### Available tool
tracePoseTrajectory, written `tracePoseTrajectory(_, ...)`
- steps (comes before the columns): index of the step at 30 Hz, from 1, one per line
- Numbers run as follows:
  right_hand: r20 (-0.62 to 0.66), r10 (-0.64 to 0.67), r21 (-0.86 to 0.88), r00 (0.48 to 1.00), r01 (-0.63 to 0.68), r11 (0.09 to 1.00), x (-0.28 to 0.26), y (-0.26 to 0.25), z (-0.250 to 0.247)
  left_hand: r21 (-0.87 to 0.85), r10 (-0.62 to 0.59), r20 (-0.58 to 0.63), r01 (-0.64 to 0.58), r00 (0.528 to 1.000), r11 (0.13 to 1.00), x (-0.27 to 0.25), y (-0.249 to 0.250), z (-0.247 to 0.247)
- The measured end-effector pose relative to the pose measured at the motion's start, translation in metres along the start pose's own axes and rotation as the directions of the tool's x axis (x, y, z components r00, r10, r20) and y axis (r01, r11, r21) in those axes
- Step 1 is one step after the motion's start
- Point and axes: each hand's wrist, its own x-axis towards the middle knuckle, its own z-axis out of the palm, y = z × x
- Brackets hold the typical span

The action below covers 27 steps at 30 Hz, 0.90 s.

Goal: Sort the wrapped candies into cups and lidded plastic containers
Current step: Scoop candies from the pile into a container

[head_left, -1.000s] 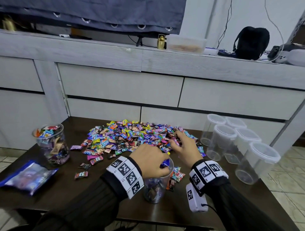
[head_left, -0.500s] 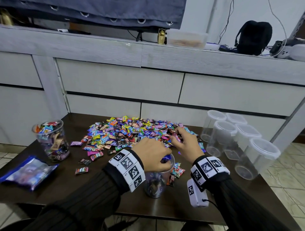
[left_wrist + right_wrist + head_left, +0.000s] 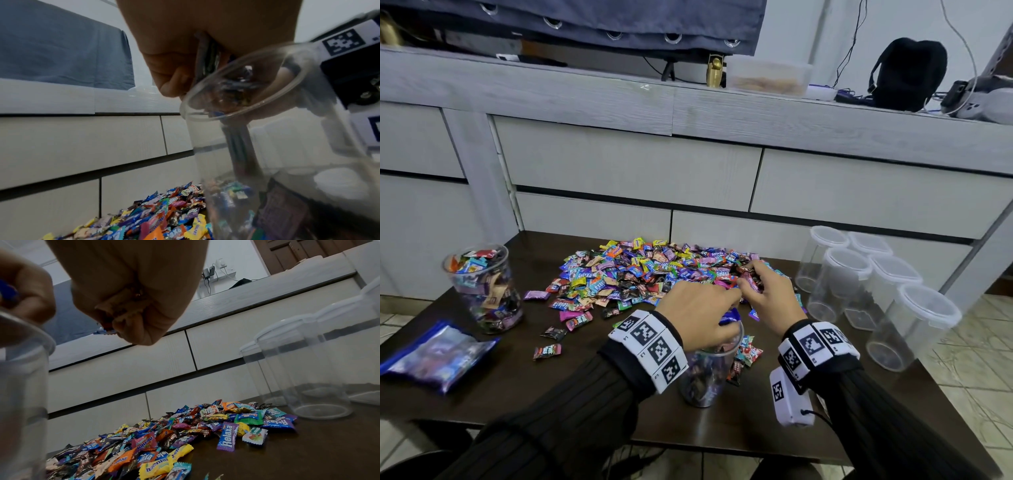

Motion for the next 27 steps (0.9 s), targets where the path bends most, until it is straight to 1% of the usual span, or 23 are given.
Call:
tracePoseTrajectory(2,0.005,0.004,0.005,1.000,-0.004,1.000,0.000,0.000,-0.001,-0.048,-0.029,-0.011,0.028,1.000,0.998,0.002,0.002,0.002)
tracePoseTrajectory(5,0.011,0.016,0.014,1.000,-0.016,1.000,-0.002,0.001,-0.002,-0.137,-0.055,0.011,0.056,0.998,0.989,0.002,0.004,0.008)
tracePoseTrajectory(7,0.008,0.012,0.013,1.000,-0.012,1.000,-0.002,0.001,-0.002,-0.159,-0.063,0.012,0.065,0.998,0.985,0.000,0.004,0.012)
tracePoseTrajectory(14,-0.001,0.017,0.027,1.000,-0.017,0.999,-0.004,0.004,-0.003,-0.312,-0.112,-0.094,0.078,0.989,0.947,-0.009,0.005,0.017)
tracePoseTrajectory(18,0.002,0.020,0.039,1.000,-0.020,0.999,-0.006,0.003,-0.003,-0.435,-0.165,-0.138,0.090,0.977,0.896,-0.016,0.005,0.019)
tracePoseTrajectory(23,0.005,0.029,0.054,1.000,-0.030,0.998,-0.005,-0.002,-0.008,-0.507,-0.176,-0.194,0.055,0.965,0.860,-0.027,0.004,0.023)
tracePoseTrajectory(24,-0.002,0.030,0.055,1.000,-0.029,0.998,-0.004,-0.004,-0.008,-0.548,-0.184,-0.209,0.041,0.961,0.835,-0.029,0.001,0.025)
tracePoseTrajectory(25,-0.011,0.030,0.058,0.999,-0.029,0.998,-0.004,-0.006,-0.009,-0.613,-0.198,-0.205,0.032,0.959,0.790,-0.032,-0.001,0.028)
tracePoseTrajectory(27,-0.031,0.024,0.073,0.999,-0.021,0.997,-0.003,-0.011,-0.009,-0.749,-0.219,-0.128,0.051,0.967,0.661,-0.039,-0.009,0.034)
